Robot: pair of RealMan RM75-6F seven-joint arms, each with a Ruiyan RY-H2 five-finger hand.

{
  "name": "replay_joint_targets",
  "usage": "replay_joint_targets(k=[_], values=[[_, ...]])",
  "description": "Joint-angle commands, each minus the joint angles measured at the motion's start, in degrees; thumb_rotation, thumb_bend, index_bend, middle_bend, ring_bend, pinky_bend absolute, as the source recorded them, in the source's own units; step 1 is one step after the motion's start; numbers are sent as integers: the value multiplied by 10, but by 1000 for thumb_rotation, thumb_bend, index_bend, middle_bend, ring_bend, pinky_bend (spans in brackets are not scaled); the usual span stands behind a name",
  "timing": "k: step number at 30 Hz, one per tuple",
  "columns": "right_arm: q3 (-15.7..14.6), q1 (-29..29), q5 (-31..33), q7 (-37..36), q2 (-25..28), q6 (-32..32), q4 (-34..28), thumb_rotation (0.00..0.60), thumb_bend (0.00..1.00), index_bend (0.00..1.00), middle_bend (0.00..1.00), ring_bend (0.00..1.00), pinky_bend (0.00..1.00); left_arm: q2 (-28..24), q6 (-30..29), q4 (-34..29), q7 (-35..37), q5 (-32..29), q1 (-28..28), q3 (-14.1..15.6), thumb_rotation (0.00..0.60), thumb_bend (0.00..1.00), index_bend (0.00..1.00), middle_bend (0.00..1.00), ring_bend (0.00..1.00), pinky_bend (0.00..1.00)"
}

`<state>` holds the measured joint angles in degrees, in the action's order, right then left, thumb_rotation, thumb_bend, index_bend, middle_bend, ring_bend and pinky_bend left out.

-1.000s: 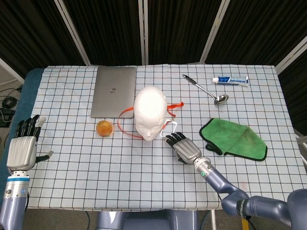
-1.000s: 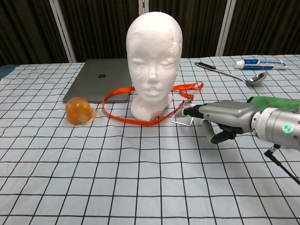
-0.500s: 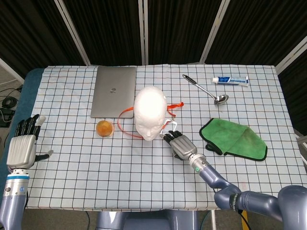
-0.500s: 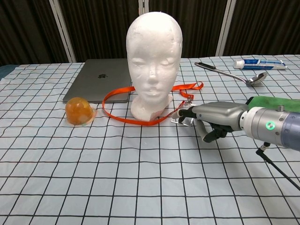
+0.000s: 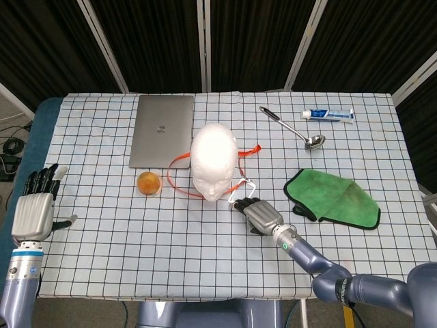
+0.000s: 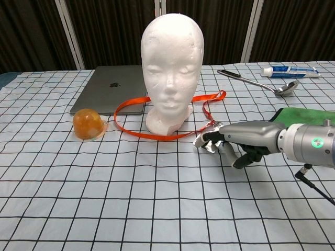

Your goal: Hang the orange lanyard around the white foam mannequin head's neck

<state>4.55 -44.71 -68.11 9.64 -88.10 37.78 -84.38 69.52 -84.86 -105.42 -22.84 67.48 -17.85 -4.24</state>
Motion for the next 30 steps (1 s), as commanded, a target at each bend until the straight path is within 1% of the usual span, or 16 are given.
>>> replay_joint_targets(k=[1, 4, 9, 16, 24, 30], values=[[-18, 1, -24, -19, 25, -18, -31, 600, 1000, 175, 203, 140, 232, 1, 2, 0, -3, 2, 1, -1, 600, 64, 0, 0, 0, 0], [-29, 2, -44, -35, 41, -25, -56, 600, 1000, 190, 215, 151, 237, 2, 4, -1, -5, 3, 3, -3, 600, 64, 0, 0, 0, 0], [-37, 5, -76, -63, 63, -22, -85, 600, 1000, 207, 232, 174, 255, 3, 6, -1, -6, 4, 5, -6, 600, 64, 0, 0, 0, 0], [-55, 6, -115, -109, 104, -33, -125, 600, 1000, 213, 236, 178, 258, 1, 10, -3, -5, 7, 9, -9, 600, 64, 0, 0, 0, 0], [-78, 7, -162, -142, 140, -31, -161, 600, 1000, 213, 238, 179, 258, 1, 14, -5, -7, 11, 12, -12, 600, 64, 0, 0, 0, 0], [-101, 4, -201, -158, 171, -32, -188, 600, 1000, 216, 243, 181, 260, 2, 15, -6, -11, 15, 15, -13, 600, 64, 0, 0, 0, 0]])
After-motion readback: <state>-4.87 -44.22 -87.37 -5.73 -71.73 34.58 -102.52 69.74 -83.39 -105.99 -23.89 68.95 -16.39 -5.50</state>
